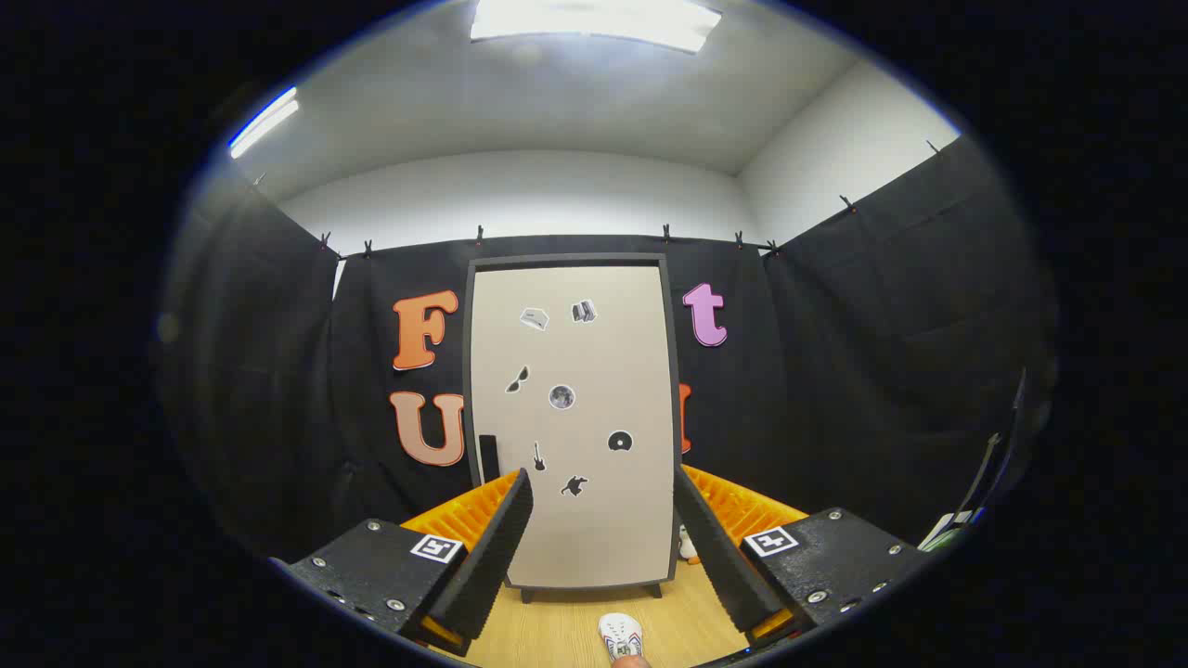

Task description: Open the shoe cabinet door, grab the shoes and put them into the shoe cabinet, then close the shoe cabinet door.

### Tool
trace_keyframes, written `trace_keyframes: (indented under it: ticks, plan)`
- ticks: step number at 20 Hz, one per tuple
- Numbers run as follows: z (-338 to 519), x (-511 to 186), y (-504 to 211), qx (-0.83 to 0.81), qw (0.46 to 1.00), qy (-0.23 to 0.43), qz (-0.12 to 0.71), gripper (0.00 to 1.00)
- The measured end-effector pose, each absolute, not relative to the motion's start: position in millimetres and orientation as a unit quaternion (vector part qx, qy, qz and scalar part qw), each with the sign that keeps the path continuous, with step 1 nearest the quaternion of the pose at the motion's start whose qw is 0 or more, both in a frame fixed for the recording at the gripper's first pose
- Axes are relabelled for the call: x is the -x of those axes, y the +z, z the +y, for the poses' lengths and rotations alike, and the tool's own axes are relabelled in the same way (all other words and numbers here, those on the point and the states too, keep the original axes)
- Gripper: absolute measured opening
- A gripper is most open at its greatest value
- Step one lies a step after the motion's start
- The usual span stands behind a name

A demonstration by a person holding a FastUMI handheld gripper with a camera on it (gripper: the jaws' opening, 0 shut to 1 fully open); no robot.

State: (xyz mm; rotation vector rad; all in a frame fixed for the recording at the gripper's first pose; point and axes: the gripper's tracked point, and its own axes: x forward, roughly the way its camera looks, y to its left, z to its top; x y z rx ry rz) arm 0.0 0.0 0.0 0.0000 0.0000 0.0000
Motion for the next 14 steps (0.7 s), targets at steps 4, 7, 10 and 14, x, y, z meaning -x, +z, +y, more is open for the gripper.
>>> trace_keyframes:
  ticks: [4, 7, 10, 14]
  plan:
    - [-1, -5, -6, 0.000, 1.000, 0.000, 0.009, 0.95]
    - [0, -6, -6, 0.000, 1.000, 0.002, 0.009, 0.95]
    - [1, -7, -9, 0.003, 1.000, 0.002, 0.012, 0.95]
    - [8, -10, -13, 0.000, 1.000, 0.009, 0.018, 0.95]
